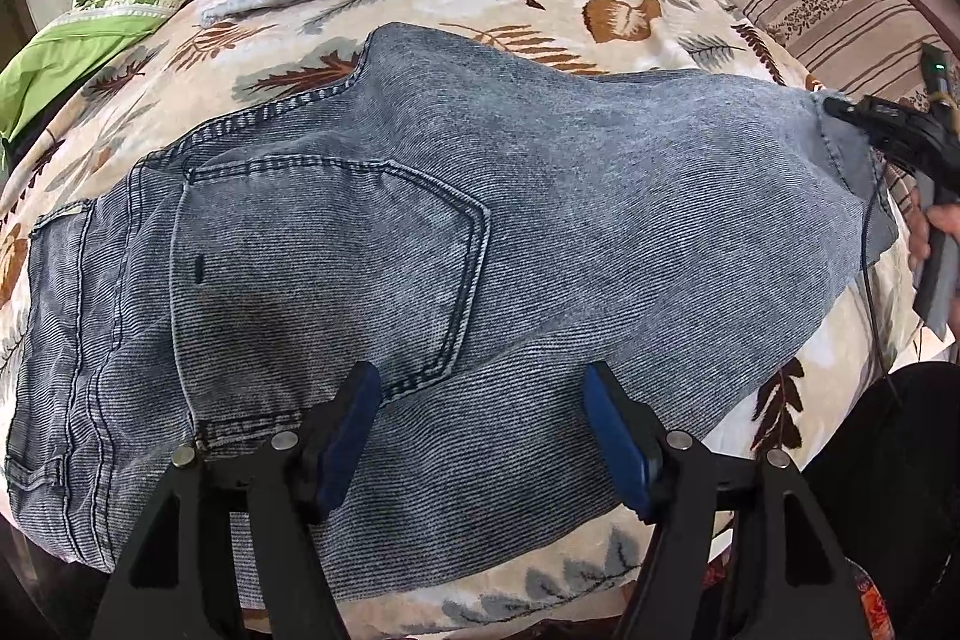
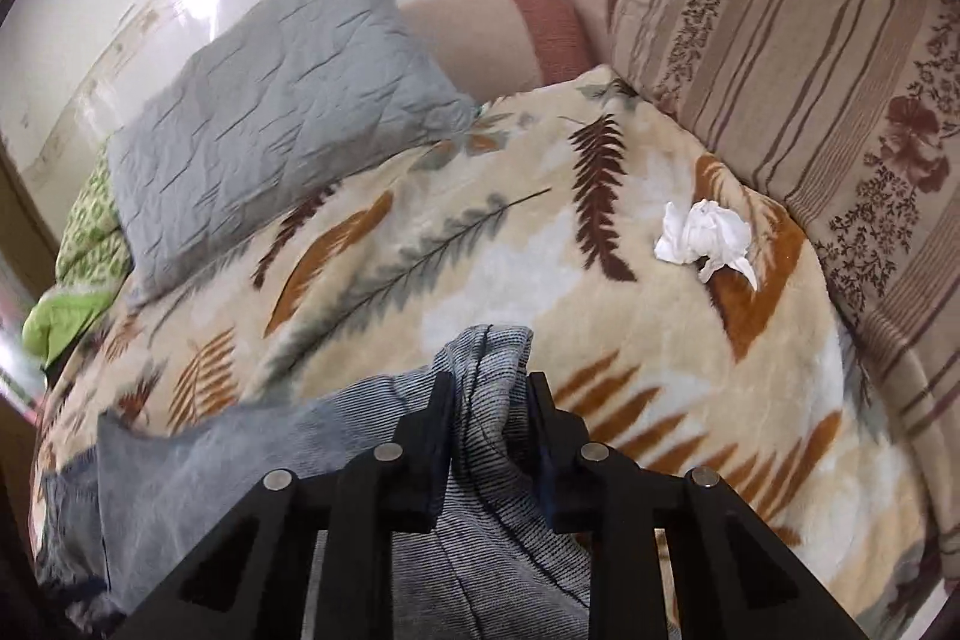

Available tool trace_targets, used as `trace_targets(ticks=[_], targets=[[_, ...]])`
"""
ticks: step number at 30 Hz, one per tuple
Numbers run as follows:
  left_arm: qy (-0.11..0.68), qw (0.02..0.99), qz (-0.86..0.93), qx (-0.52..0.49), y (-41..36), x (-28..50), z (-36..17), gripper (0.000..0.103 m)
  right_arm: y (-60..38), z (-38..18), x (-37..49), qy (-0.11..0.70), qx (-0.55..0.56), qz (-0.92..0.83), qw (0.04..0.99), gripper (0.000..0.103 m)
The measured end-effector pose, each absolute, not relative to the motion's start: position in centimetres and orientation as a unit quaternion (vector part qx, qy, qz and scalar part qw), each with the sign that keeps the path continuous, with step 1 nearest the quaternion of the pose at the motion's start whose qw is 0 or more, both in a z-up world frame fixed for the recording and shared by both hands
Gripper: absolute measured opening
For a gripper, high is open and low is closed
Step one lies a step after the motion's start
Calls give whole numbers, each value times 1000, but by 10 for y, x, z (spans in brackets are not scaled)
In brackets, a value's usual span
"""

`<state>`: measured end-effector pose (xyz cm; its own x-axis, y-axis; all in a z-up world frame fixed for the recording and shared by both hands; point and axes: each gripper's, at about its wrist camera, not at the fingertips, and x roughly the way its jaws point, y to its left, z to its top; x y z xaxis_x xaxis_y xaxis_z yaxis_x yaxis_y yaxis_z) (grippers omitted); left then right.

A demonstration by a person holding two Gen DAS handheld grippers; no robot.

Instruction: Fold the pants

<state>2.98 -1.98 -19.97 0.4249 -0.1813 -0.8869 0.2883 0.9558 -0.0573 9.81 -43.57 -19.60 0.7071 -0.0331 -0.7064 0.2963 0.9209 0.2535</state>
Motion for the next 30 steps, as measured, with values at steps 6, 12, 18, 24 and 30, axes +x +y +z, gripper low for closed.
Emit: trace_targets(ticks=[6, 12, 18, 24, 30], targets=[[519, 844, -131, 42, -5, 24, -194, 71, -450, -208, 103, 417, 191, -149, 876, 25], [478, 874, -82, 25, 38, 20, -167, 71, -432, -178, 66, 352, 187, -131, 907, 26], [473, 881, -1, -15, 89, 32, -162, 71, -352, -169, 66, 382, 150, 7, 912, 26], [499, 865, 39, -22, 107, 40, -187, 75, -300, -201, 85, 470, 132, 46, 872, 26], [502, 863, 63, -26, 114, 46, -206, 103, -302, -230, 93, 502, 121, 47, 855, 27]])
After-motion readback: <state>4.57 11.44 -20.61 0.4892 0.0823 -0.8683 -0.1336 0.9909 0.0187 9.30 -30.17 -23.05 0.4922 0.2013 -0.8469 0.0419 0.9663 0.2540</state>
